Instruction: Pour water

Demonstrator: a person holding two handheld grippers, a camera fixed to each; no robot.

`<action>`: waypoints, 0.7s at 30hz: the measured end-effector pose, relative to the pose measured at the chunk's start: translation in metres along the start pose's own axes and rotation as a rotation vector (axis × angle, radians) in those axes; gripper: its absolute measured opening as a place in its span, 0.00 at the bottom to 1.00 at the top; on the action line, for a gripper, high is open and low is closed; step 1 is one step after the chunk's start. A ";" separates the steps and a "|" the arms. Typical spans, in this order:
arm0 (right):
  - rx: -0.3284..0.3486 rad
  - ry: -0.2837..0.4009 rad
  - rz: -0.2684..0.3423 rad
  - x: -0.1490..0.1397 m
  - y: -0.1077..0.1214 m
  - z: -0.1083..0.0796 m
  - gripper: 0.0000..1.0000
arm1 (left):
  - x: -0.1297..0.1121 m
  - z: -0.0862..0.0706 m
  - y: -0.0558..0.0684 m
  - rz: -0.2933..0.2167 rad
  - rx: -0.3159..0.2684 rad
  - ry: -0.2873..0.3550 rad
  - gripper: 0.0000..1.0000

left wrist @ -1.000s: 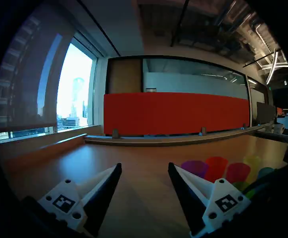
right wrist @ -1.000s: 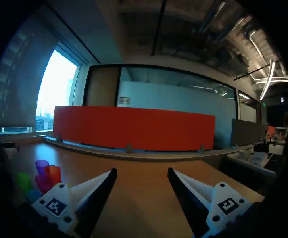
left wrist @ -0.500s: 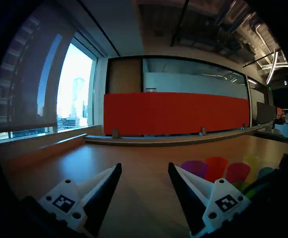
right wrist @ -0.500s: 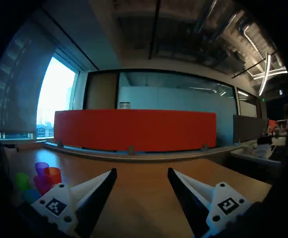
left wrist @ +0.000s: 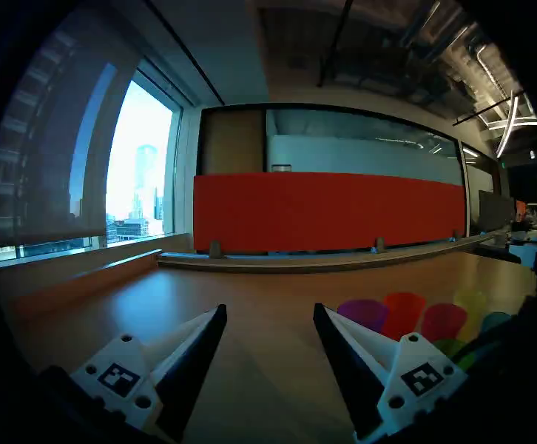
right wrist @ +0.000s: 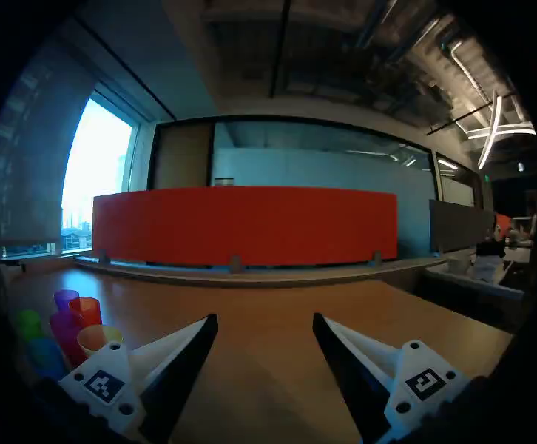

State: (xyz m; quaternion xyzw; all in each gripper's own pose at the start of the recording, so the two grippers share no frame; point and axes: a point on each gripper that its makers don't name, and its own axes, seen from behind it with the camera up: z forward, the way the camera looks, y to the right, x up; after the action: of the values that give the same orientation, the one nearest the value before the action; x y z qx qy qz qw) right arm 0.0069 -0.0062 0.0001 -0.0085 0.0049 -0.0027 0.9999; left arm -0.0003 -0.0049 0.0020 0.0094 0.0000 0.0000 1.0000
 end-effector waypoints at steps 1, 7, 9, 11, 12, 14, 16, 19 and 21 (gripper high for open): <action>0.000 -0.003 -0.002 -0.001 0.000 0.001 0.99 | 0.000 0.000 0.000 0.000 0.000 0.000 0.86; 0.000 -0.016 -0.005 -0.007 0.001 0.004 0.99 | 0.000 0.000 0.000 0.000 0.000 0.000 0.86; 0.000 -0.014 0.000 -0.006 0.002 0.004 0.99 | 0.000 0.000 0.000 0.000 0.000 0.000 0.87; 0.001 -0.012 0.002 -0.007 0.002 0.004 0.99 | 0.000 0.000 0.000 0.000 0.000 0.000 0.86; 0.002 -0.011 0.002 -0.007 0.003 0.004 0.99 | 0.000 0.000 0.000 0.000 0.000 0.000 0.86; 0.002 -0.010 0.002 -0.006 0.004 0.003 0.99 | 0.000 0.000 0.000 0.000 0.000 0.000 0.86; 0.002 -0.010 0.002 -0.006 0.006 0.002 0.99 | 0.000 0.000 0.000 0.000 0.000 0.000 0.86; 0.003 -0.009 0.003 -0.006 0.007 0.001 0.99 | 0.000 0.000 0.000 0.000 0.000 0.000 0.87; 0.004 -0.009 0.003 -0.006 0.007 0.000 0.99 | 0.000 0.000 0.000 0.000 0.000 0.000 0.87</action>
State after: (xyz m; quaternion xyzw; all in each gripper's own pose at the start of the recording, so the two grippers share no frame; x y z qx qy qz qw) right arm 0.0006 0.0004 0.0004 -0.0067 0.0003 -0.0009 1.0000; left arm -0.0002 -0.0048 0.0018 0.0095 0.0000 0.0000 1.0000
